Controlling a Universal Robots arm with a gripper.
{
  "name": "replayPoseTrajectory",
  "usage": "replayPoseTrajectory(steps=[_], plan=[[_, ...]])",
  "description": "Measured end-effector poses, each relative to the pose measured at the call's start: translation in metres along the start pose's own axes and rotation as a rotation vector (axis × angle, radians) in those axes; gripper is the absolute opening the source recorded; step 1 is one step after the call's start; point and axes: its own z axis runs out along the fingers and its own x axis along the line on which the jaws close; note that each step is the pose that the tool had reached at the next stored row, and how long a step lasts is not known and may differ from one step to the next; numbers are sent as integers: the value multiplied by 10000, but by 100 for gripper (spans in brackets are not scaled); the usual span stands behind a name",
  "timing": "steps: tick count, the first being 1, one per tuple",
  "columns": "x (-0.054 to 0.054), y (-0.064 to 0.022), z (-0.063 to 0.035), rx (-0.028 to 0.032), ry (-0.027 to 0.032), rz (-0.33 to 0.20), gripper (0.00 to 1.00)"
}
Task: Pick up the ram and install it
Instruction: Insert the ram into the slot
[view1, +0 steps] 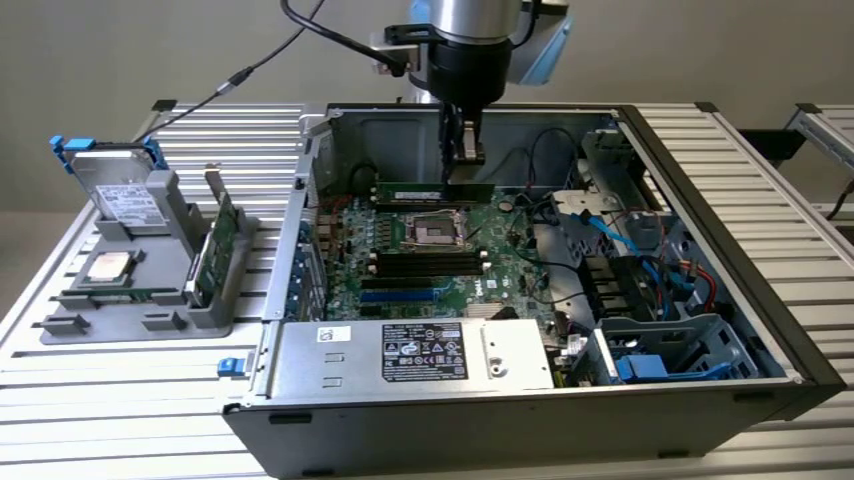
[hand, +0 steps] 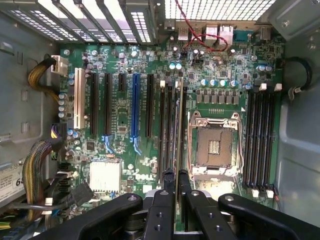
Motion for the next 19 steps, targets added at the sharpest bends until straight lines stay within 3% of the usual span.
replayPoseTrajectory(steps=[19], plan=[[-17,-2,345,2,1,-27,14]])
